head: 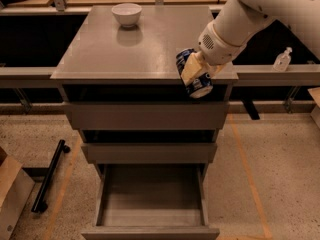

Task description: Pick pepsi can from bottom drawer and place on counter

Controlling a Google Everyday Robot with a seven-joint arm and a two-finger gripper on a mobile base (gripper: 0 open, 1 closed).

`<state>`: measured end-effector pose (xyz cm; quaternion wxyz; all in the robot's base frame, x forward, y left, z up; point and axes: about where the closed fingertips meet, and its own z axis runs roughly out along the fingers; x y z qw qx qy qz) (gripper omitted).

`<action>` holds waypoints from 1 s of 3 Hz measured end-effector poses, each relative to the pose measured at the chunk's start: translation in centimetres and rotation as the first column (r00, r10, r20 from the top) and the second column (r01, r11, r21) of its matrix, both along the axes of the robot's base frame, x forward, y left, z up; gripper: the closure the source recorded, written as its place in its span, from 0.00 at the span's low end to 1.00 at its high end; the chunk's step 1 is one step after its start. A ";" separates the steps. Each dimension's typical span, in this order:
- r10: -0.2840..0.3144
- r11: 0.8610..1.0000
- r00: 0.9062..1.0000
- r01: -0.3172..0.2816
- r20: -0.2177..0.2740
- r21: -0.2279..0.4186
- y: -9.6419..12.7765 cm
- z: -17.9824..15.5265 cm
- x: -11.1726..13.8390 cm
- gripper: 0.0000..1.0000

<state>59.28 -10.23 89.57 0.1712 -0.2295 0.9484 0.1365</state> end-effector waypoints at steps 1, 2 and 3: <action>-0.048 0.998 0.998 0.049 0.038 -0.030 -0.7 -0.6 3.9 1.00; -0.076 0.995 0.994 0.081 0.074 -0.058 -1.4 0.1 7.5 1.00; -0.099 0.993 0.988 0.106 0.117 -0.059 -2.2 0.3 11.4 0.82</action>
Offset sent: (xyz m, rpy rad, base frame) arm 0.1195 -0.0256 0.0159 -0.0981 -0.1246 -0.1227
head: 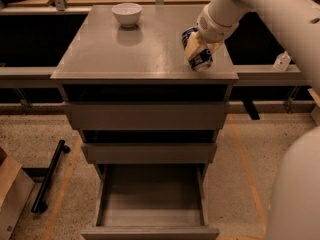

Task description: Pick pepsi can from bottom drawer and place on counter

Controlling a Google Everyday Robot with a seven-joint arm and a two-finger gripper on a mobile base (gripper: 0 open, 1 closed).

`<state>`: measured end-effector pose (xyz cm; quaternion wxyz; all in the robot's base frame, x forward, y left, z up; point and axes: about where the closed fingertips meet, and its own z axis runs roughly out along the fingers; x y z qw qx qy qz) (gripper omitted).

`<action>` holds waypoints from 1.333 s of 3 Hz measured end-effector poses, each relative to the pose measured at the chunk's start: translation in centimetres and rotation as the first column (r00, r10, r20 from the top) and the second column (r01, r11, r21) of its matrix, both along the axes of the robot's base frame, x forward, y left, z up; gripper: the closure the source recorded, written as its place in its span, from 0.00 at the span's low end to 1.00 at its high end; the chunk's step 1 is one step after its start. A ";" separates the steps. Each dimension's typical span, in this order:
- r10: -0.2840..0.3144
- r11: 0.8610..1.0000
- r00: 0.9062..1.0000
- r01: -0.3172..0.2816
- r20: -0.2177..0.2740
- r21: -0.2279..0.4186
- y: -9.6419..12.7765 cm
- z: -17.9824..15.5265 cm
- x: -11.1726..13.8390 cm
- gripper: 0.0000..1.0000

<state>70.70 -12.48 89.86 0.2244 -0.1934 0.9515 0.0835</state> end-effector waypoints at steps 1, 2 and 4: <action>-0.010 1.000 1.000 0.009 0.020 0.013 -0.2 -0.9 3.1 0.59; -0.006 0.999 1.000 0.005 0.015 0.040 0.0 -2.5 5.5 0.28; 0.007 0.996 1.000 -0.008 0.011 0.091 0.4 -3.7 6.0 0.00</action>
Offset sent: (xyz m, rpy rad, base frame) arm 0.0765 -0.0048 -0.0279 0.0621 -0.0209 -0.0095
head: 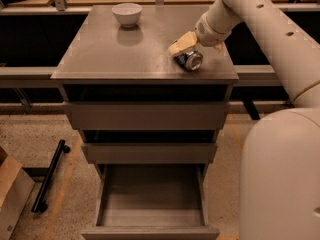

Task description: Pick pepsi can from bottom drawer and place on counter

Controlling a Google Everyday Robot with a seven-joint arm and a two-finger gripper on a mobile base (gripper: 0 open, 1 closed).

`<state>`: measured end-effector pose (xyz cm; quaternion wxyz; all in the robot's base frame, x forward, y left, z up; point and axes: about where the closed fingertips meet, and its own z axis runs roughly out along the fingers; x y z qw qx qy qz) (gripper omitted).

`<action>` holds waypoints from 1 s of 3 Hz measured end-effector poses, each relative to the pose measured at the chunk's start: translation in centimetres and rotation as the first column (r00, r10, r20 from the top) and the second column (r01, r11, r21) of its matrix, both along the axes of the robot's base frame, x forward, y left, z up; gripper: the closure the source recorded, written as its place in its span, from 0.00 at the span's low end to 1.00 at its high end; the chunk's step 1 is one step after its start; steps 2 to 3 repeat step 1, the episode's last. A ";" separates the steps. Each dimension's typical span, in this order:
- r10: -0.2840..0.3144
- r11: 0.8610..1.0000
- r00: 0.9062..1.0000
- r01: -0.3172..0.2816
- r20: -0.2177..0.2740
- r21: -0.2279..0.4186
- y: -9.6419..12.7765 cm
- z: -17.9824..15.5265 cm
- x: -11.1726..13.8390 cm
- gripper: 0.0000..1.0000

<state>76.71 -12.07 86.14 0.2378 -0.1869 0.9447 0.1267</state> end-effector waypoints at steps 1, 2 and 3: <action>0.000 1.000 1.000 0.000 0.000 0.001 0.0 0.0 0.0 0.00; 0.000 1.000 1.000 0.000 0.000 0.001 0.0 0.0 0.0 0.00; 0.000 1.000 1.000 0.000 0.000 0.001 0.0 0.0 0.0 0.00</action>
Offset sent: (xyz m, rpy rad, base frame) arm 0.0000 0.0000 0.0000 0.0000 0.0000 0.0000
